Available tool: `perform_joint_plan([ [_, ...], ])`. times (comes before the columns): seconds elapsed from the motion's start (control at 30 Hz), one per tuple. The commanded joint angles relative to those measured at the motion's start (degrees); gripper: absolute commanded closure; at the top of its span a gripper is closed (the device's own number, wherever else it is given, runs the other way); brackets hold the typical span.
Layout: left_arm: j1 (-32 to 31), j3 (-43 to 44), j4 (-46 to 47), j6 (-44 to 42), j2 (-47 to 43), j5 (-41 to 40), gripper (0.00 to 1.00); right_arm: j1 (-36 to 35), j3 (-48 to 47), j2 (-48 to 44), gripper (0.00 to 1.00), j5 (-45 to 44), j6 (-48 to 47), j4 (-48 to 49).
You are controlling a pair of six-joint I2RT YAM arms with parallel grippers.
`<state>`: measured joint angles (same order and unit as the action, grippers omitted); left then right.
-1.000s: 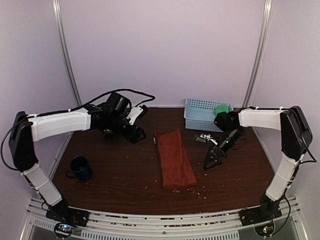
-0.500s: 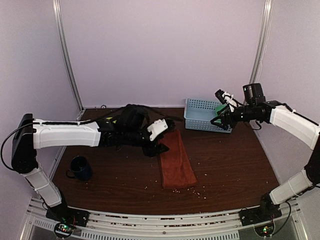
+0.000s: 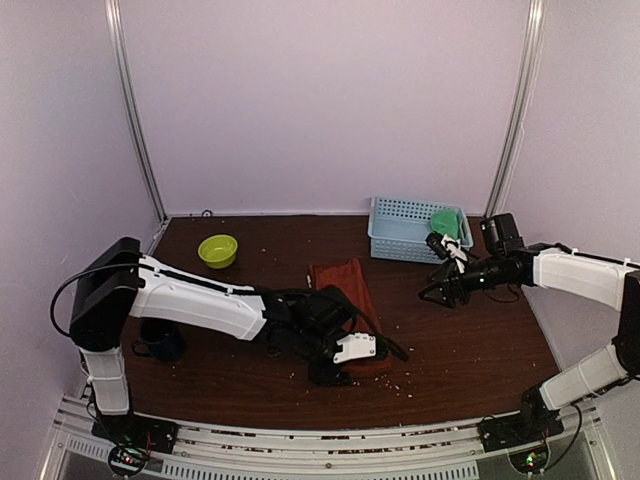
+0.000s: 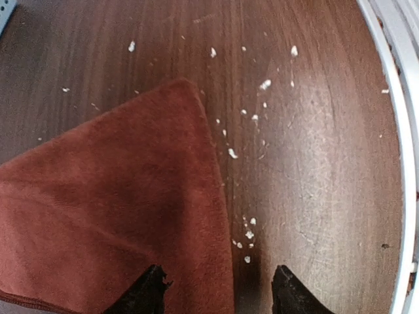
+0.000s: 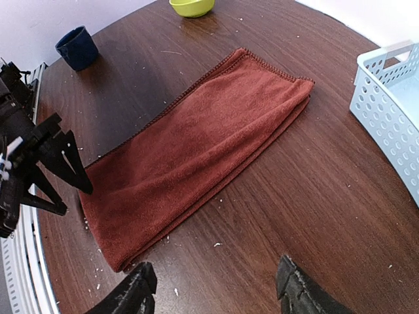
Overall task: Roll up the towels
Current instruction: Roll the towel at the center of the board.
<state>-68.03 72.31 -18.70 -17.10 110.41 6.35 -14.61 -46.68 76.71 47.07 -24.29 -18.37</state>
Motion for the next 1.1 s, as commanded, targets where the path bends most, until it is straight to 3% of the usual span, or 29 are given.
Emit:
perform_joint_plan([
  [0.0,-0.44,3.76,-1.11,-2.08,2.24,-4.95,0.42,-0.33,-1.17,1.22,0.36,1.4,-1.66,0.97],
  [0.23,-0.44,2.86,-1.5,-4.01,5.21,-4.63,0.48,-0.29,-2.49,1.78,0.37,1.3,-2.22,-1.09],
  [0.5,0.09,0.15,-1.06,0.15,4.7,0.81,0.81,0.06,-7.81,-2.79,0.41,-1.76,-7.37,-15.35],
  [0.77,7.85,0.02,3.87,15.05,2.88,28.0,0.9,-4.21,-3.01,-8.57,0.45,-0.9,-19.92,-26.52],
  [0.9,13.12,-2.56,10.72,24.46,4.41,41.76,0.91,-11.23,1.53,-11.56,0.45,-3.79,-19.67,-22.81],
  [1.07,15.79,-1.35,13.97,32.48,8.89,50.34,0.92,-24.2,0.28,-6.95,0.46,-12.97,-17.64,-16.52],
])
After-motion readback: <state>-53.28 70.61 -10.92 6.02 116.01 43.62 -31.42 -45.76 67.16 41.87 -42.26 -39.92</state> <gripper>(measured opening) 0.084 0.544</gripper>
